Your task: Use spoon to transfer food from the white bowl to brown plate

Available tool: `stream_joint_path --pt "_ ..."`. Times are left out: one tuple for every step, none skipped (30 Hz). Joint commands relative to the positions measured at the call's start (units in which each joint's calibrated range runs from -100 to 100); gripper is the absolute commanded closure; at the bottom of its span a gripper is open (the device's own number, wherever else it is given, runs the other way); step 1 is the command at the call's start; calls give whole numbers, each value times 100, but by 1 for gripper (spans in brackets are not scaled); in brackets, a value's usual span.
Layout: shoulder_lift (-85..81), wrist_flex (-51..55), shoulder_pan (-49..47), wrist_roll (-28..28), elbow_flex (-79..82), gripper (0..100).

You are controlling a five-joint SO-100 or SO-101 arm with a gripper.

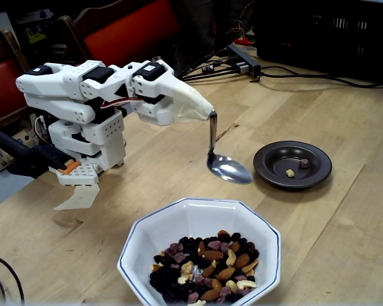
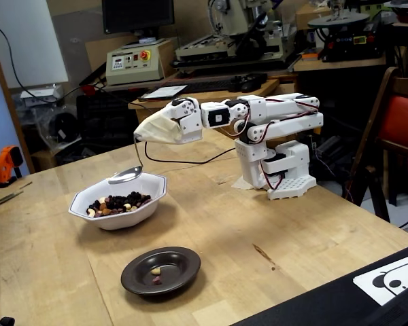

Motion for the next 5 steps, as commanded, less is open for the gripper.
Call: stream_joint_path --pt "-87 -144 -25 -20 -89 97" --pt "-87 -144 -25 -20 -80 97" --pt "-87 -144 -25 -20 -80 97" --pt "-87 -144 -25 -20 -80 97" --pt "-87 -144 -25 -20 -80 97"
